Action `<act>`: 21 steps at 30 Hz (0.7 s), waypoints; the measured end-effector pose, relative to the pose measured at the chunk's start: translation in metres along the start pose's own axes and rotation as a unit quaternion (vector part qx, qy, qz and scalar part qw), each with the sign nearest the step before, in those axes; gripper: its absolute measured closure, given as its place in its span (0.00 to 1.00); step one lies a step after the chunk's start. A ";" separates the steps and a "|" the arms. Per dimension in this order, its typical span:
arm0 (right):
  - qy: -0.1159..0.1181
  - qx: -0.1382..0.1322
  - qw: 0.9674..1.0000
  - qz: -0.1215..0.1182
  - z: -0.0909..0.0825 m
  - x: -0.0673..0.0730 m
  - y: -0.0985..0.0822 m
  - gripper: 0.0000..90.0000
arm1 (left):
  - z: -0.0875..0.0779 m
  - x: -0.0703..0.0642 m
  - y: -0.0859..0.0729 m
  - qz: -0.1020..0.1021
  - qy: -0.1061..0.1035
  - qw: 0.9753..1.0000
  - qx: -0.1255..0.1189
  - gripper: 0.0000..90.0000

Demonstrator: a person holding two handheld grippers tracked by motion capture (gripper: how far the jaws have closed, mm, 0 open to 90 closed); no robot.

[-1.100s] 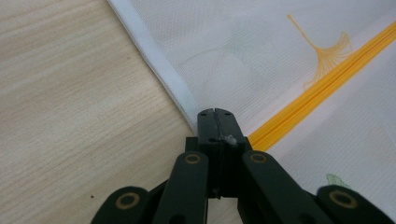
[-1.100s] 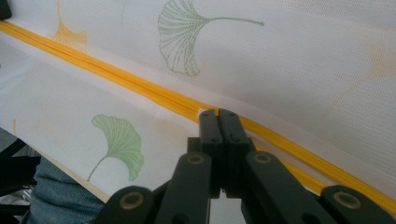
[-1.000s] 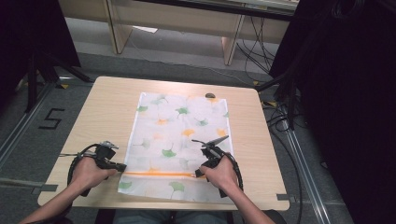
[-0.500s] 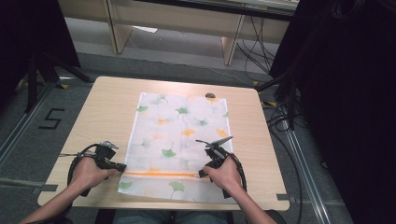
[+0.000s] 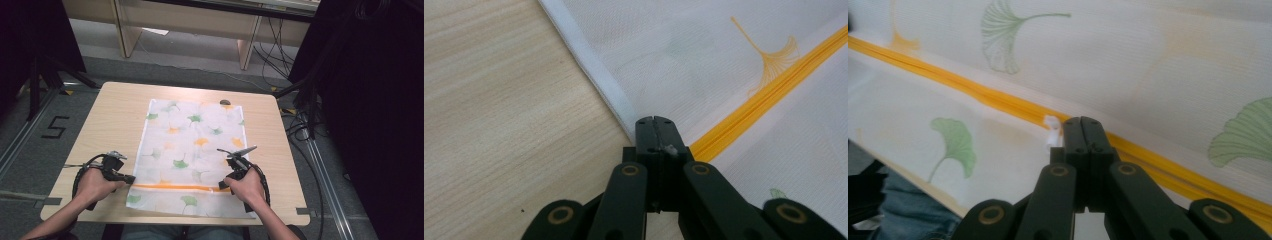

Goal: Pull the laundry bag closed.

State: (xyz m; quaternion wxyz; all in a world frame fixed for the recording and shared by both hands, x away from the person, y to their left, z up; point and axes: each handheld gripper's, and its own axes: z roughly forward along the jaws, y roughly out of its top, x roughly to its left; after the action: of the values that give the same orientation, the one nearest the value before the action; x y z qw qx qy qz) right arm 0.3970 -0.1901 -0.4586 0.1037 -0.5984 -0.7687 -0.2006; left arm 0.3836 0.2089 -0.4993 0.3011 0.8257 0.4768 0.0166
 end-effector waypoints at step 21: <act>0.041 0.019 0.999 0.005 0.022 0.004 -0.001 0.83 | -0.001 0.000 0.000 0.007 0.004 1.000 0.002 1.00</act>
State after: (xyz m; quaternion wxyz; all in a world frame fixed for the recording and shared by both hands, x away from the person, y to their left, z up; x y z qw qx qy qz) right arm 0.3967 -0.1774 -0.4773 0.1477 -0.5914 -0.7644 -0.2101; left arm 0.3831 0.2087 -0.4988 0.2975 0.8294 0.4724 0.0206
